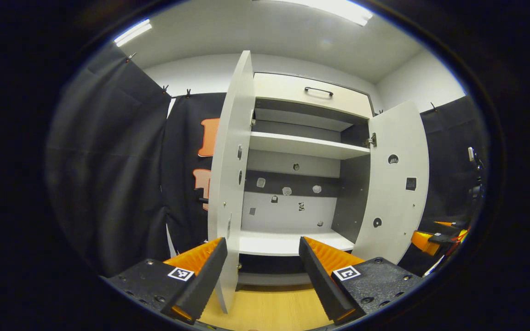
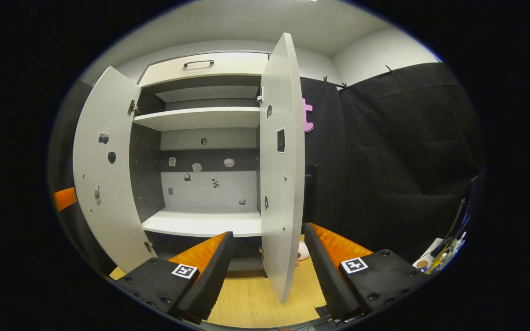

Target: Open the right door of the double-door shoe cabinet with the right hand, and open the left door with the left hand.

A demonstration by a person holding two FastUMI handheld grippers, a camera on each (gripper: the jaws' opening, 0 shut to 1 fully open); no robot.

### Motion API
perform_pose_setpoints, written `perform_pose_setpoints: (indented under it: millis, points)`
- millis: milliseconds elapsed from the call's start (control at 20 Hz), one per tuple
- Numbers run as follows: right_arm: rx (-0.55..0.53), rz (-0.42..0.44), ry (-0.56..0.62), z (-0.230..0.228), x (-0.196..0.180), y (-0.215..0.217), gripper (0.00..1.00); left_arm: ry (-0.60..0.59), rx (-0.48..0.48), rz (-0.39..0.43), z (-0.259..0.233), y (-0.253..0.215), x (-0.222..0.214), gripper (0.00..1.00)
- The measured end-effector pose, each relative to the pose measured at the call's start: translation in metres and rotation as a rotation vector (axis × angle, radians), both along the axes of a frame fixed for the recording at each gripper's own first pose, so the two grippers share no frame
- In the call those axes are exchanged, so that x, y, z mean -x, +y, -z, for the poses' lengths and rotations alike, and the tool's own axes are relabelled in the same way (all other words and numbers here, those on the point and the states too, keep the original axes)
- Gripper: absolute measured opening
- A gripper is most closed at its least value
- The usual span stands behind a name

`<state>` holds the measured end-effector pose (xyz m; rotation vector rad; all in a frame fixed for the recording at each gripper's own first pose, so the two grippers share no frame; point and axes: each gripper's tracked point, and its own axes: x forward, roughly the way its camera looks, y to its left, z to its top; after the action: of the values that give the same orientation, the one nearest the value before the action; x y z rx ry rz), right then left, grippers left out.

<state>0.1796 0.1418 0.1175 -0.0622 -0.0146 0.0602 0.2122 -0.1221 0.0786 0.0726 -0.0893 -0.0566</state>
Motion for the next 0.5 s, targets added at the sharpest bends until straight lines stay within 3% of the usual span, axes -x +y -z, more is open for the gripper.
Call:
perform_pose_setpoints:
  millis: [250, 400, 450, 500]
  points:
    - [0.007, 0.014, -0.009, -0.005, 0.006, -0.003, 0.98, 0.037, 0.032, 0.044, 0.011, -0.015, -0.014, 0.95]
    - [-0.003, 0.033, -0.036, -0.015, 0.008, -0.009, 0.98, 0.026, 0.007, 0.018, 0.009, -0.007, -0.018, 0.95]
    - [-0.009, 0.034, -0.037, -0.015, 0.007, -0.009, 0.91, 0.017, 0.003, 0.009, 0.006, -0.003, -0.019, 0.95]
    - [-0.011, 0.033, -0.037, -0.015, 0.006, -0.008, 0.98, 0.009, 0.005, 0.0, 0.003, 0.0, -0.018, 0.95]
